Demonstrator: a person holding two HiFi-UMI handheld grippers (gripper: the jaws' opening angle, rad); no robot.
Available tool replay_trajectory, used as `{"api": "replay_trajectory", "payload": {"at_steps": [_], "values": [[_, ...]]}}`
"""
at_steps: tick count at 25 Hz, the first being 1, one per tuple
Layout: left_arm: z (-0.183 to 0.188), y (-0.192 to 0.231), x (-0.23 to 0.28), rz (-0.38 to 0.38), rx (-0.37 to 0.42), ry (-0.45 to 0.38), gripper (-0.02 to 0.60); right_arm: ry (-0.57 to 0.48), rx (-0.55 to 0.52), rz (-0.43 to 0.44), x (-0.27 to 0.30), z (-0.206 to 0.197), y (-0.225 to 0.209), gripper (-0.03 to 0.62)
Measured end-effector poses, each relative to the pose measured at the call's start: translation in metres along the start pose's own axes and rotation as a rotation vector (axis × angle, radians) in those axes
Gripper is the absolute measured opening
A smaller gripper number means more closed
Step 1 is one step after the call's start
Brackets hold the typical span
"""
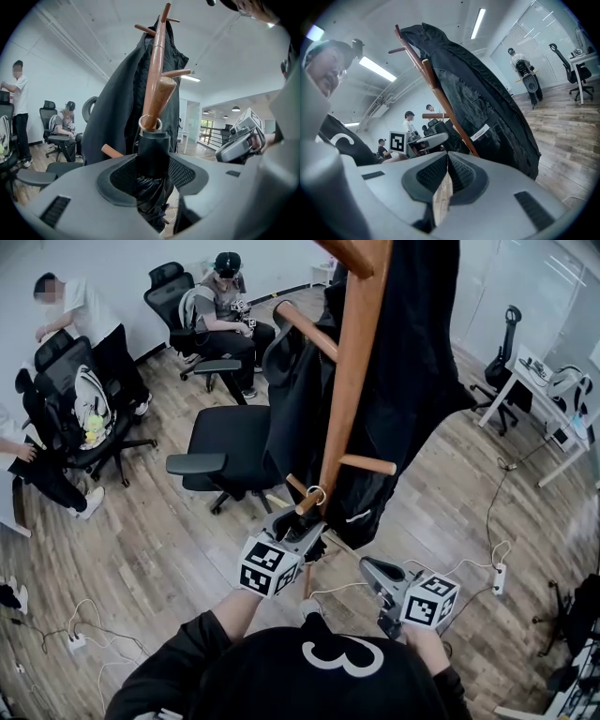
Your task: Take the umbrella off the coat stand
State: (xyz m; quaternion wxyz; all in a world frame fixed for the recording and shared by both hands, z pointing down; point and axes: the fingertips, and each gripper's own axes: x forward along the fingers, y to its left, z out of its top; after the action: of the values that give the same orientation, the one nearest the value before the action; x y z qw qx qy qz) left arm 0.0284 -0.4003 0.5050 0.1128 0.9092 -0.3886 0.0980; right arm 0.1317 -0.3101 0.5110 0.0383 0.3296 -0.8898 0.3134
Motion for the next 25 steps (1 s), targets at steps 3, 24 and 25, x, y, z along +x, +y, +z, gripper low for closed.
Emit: {"api": "replay_trajectory", "payload": {"at_steps": [3, 24, 25], "values": [[0.004, 0.003, -0.009, -0.003, -0.006, 0.0, 0.209, 0.006, 0.0, 0.006, 0.006, -0.002, 0.007, 0.026], [0.025, -0.01, -0.059, -0.027, 0.012, -0.036, 0.209, -0.008, -0.058, 0.051, 0.015, -0.003, 0.058, 0.026], [0.025, -0.012, -0.06, -0.032, 0.01, -0.037, 0.209, -0.01, -0.059, 0.05, 0.015, -0.003, 0.059, 0.026]]}}
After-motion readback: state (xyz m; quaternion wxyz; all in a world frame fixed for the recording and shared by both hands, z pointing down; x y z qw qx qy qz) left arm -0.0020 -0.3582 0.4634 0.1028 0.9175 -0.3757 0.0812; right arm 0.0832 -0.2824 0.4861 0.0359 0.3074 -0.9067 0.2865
